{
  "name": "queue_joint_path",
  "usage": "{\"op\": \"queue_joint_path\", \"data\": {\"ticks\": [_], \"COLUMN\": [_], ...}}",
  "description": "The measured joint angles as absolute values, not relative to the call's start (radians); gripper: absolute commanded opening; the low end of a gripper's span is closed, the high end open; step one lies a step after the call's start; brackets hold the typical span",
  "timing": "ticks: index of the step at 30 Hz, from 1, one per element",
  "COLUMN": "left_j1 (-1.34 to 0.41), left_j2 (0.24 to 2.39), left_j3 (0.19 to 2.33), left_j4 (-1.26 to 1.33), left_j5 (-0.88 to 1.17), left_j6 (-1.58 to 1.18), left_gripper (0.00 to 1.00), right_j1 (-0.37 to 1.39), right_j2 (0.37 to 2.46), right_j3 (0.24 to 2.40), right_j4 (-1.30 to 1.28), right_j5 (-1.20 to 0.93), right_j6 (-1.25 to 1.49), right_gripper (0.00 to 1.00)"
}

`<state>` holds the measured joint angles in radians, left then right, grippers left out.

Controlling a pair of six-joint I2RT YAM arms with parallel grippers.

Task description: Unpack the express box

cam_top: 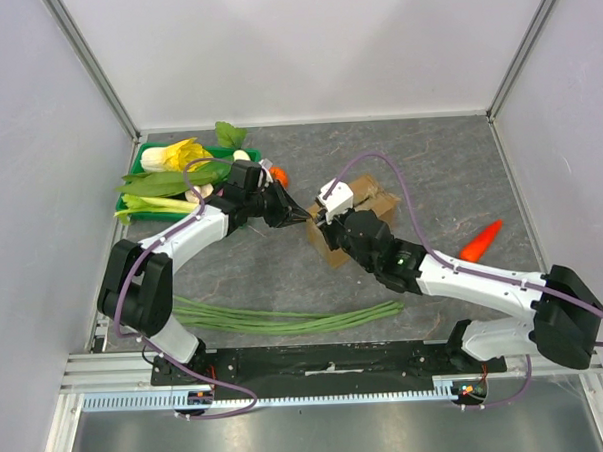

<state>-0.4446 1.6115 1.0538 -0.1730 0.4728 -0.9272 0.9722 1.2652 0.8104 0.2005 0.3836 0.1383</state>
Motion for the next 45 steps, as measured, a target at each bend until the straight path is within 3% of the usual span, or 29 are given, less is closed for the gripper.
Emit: {"op": "queue_joint_path", "data": {"ticks": [14, 28, 45], "left_j1": [-0.444, -0.472, -0.492], "left_j2": [1.612, 1.533, 1.516], "left_j3": [1.054, 0.942, 0.938], "left_j4": [-0.176, -0.119, -0.144], "left_j5": [0.473, 0.408, 0.363], "left_j6": [-0.937, -1.182, -1.247], "left_gripper": [0.02, 0.02, 0.02], "right_j1": [0.972, 1.030, 1.068], "right_j2": [1.298, 1.235, 1.091], "right_j3": [0.810, 0.772, 0.672], "right_j4": [0.192, 0.146, 0.106], "right_j5": [0.381, 0.443, 0.450], "right_j6": [0.167, 0.262, 0.265], "right_gripper": [0.00, 0.00, 0.00]}}
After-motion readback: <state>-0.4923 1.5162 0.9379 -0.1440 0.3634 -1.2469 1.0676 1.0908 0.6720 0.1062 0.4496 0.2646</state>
